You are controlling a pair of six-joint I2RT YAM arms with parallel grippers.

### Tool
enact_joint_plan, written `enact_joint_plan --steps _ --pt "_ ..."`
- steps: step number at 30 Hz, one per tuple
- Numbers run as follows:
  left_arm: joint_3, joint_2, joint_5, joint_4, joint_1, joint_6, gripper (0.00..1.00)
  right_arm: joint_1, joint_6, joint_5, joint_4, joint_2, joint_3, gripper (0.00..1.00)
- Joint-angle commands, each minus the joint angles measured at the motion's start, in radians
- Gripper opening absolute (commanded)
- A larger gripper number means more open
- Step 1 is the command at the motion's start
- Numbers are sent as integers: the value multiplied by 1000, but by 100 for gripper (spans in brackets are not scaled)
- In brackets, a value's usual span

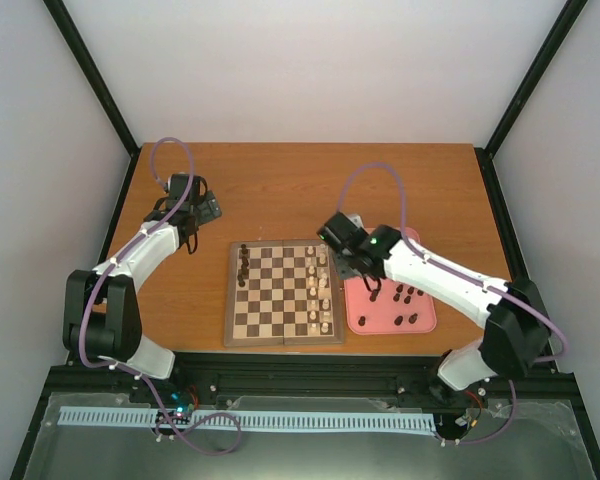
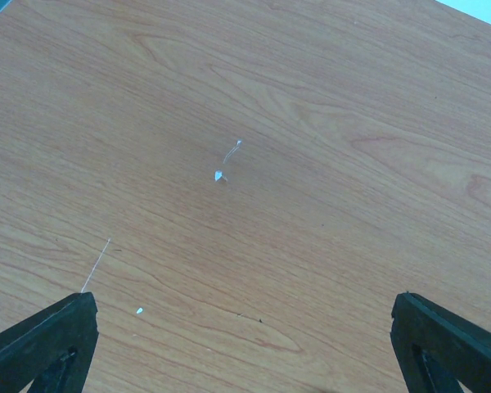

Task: Set up the chess pieces on the board
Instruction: Pick up the chess piece from the storage box.

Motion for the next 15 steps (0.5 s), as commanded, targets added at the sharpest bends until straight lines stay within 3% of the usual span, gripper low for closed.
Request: enact_joint_plan --steps 1,9,15 --pt "46 9 -8 -4 -7 13 100 -26 101 -30 -11 -79 -163 49" --pt "43 4 -9 -3 -6 11 100 -100 120 -120 30 -187 -344 53" --pt "43 8 -6 -3 -6 11 100 -135 88 -173 96 -177 -393 53"
